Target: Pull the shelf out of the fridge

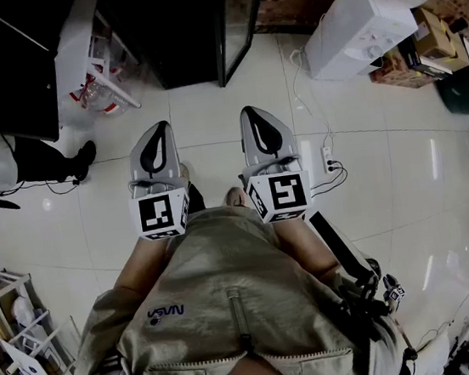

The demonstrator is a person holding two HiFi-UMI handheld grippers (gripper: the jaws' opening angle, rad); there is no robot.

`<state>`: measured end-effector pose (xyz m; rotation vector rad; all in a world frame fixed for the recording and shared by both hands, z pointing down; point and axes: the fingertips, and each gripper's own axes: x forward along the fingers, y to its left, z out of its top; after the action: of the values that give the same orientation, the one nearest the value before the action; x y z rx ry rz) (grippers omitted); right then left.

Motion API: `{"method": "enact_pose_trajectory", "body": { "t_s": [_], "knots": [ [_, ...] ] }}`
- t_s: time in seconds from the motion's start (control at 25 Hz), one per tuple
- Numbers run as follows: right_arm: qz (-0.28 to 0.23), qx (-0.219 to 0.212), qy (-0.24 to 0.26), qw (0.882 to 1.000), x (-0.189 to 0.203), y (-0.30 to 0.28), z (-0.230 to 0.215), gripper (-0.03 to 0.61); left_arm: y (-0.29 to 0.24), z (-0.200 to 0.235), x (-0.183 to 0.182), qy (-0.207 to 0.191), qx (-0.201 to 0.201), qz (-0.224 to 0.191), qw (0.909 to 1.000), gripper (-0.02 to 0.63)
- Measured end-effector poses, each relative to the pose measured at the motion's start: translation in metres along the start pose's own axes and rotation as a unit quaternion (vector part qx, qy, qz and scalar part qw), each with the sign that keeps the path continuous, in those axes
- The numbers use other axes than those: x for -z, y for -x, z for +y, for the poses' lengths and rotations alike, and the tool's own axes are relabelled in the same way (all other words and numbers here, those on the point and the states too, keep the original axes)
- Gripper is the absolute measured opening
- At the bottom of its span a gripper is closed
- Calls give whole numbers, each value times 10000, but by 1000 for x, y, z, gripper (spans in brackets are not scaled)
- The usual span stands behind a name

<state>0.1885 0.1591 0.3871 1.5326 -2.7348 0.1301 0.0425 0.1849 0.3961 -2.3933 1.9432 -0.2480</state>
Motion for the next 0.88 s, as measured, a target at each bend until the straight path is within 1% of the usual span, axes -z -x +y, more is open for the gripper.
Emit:
{"method": "enact_pose_trajectory", "body": {
  "t_s": [0.2, 0.32, 0.44, 0.56, 0.72, 0.88],
  "knots": [
    [90, 139, 16, 9999, 10, -32, 5, 3, -21, 25, 12, 40, 135, 0, 9999, 6],
    [125, 236, 92, 9996, 11, -61, 7, 3, -47, 47, 22, 75, 231, 5, 9997, 6],
    [158, 356, 131, 9992, 10, -98, 8, 3, -80, 70, 22, 37, 433, -66, 9990, 6],
    [163, 483, 124, 9986, 3, -142, 12, 3, -113, 105, 18, 25, 560, -154, 9983, 6],
    [145, 576, 97, 9982, -10, -198, 29, 3, -147, 158, 11, 29, 635, -231, 9977, 6],
    [194, 634, 7, 9978, -15, -237, 35, 3, -171, 193, 11, 31, 675, -285, 9973, 6]
  ]
}}
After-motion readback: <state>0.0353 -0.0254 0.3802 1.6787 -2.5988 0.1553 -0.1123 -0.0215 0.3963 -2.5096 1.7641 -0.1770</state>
